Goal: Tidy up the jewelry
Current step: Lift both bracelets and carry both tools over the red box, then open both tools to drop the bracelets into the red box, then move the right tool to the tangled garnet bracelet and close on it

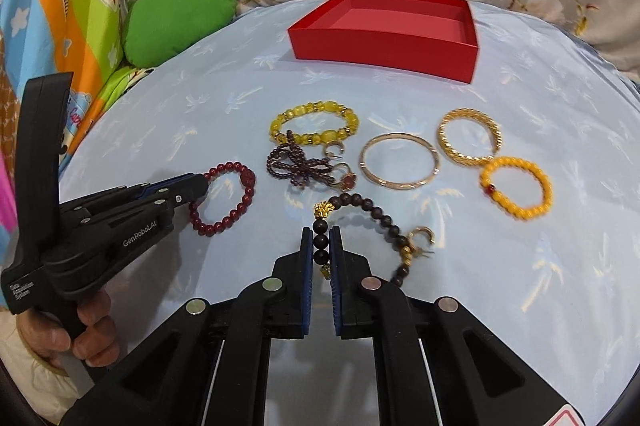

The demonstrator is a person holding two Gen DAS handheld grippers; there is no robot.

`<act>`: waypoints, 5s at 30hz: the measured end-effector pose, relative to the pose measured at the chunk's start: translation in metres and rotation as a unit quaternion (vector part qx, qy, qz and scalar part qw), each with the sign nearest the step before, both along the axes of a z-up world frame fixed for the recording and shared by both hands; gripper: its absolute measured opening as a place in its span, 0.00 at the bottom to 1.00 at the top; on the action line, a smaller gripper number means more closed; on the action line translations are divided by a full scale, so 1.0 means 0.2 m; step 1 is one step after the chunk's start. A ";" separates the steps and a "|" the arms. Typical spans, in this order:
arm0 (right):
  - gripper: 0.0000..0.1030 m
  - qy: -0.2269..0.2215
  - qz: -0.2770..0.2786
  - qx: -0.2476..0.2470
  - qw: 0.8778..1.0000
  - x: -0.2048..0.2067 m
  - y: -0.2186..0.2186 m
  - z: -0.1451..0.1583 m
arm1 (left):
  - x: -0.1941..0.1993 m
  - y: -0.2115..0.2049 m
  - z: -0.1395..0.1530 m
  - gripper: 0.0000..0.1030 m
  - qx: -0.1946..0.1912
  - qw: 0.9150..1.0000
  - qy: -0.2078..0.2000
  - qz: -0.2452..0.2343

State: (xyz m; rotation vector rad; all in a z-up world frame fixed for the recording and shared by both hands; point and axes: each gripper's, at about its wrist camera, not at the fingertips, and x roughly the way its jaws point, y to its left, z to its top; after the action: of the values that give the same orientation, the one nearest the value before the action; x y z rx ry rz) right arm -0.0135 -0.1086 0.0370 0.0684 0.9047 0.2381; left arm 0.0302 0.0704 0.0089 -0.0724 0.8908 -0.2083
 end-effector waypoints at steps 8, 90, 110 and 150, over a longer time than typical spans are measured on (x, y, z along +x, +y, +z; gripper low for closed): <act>0.08 -0.023 -0.030 0.018 0.999 -0.03 -0.12 0.14 | -0.05 -0.04 0.13 0.07 -0.009 1.000 -0.019 -0.021; 0.48 -0.053 -0.079 0.058 0.994 0.28 -0.27 0.26 | 0.26 -0.33 0.29 0.43 -0.028 0.993 -0.007 -0.116; 0.49 -0.018 -0.024 0.047 0.998 0.04 -0.07 0.01 | -0.17 -0.19 0.02 0.44 -0.023 0.994 0.069 -0.078; 0.34 0.004 0.006 0.048 0.999 0.38 0.08 -0.05 | 0.13 -0.04 0.12 0.44 0.002 1.000 0.030 -0.009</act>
State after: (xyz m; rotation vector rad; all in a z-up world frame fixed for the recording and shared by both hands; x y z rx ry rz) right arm 0.0620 -0.0932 0.0264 0.1533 0.9007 0.2929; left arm 0.0565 0.0616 0.0322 -0.0667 0.9515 -0.2228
